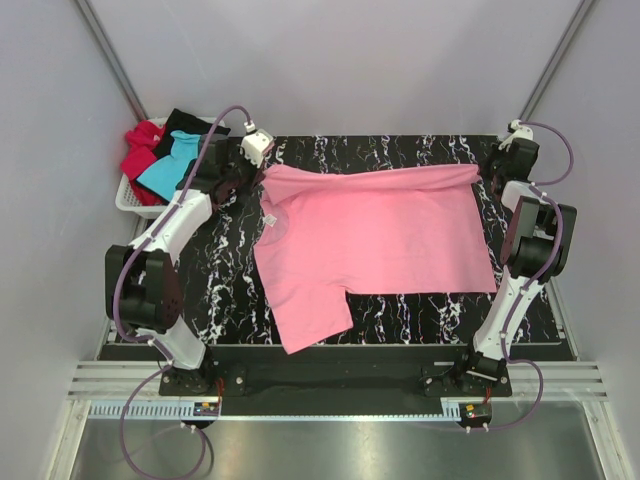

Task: Fold and stack the t-shirts
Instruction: Fold the tshirt

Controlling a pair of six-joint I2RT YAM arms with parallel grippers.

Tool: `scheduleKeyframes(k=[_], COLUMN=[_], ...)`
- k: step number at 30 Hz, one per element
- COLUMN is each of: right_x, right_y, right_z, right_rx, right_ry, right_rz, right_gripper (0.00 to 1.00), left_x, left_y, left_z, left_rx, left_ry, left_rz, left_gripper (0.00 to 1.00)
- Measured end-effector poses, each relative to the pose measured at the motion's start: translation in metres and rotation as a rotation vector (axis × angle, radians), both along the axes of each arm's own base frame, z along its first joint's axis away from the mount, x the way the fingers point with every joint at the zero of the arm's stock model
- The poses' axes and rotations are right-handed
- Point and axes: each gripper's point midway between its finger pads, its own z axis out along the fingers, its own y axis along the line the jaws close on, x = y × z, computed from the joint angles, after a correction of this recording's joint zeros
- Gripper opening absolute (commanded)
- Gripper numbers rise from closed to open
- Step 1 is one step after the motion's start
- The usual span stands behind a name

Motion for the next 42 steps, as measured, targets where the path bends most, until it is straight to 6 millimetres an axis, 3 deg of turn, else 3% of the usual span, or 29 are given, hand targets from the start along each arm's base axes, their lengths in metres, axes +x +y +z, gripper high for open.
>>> scheduleKeyframes(k=[13, 32, 42], right_x=[-0.008, -0.016, -0.041], right_y=[0.0, 0.004, 0.009], right_z=[-0.007, -0.009, 0.004], right_rx=[-0.004, -0.004, -0.017], right_ry=[0.013, 0.026, 0.028], right_rz=[-0.001, 0.013, 0.006], right_gripper=[0.0, 0.0, 0.0], left_x=[-0.009, -0.035, -0.05], left_y=[0.002, 0.009, 0.016], left_z=[0.009, -0.017, -0.024], left_rx=[0.024, 0.073, 0.102], left_ry=[-0.025, 0.023, 0.027], left_rz=[-0.02, -0.039, -0.037], left_gripper=[0.0, 0.0, 0.0])
